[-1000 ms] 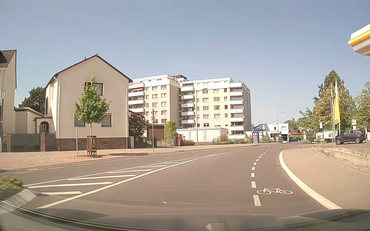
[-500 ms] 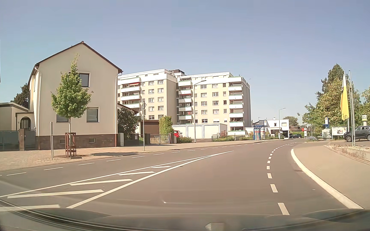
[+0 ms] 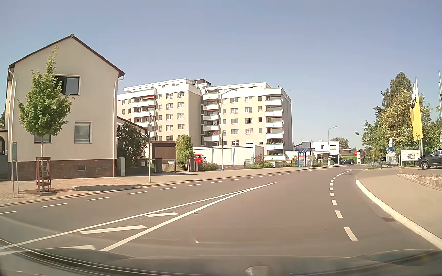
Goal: Follow the waypoints while adhering to traffic rules and regulations
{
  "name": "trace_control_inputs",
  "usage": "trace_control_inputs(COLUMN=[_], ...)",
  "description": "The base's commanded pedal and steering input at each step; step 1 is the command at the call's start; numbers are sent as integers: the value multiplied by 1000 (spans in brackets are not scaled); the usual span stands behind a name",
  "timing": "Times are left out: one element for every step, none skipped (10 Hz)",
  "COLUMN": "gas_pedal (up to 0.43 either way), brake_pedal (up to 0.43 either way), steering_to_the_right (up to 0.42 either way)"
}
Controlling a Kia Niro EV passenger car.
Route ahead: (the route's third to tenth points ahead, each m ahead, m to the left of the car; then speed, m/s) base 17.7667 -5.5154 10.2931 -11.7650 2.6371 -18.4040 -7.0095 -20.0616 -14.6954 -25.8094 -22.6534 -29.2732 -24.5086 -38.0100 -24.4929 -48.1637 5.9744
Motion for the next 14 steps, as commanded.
trace_control_inputs(gas_pedal=[0,0,0,0,0,0,0,0,0,0,0,0,0,0], brake_pedal=[18,18,18,18,18,18,18,18,18,18,18,18,30,37], steering_to_the_right=[68,75,79,81,83,83,83,84,85,86,88,90,95,98])
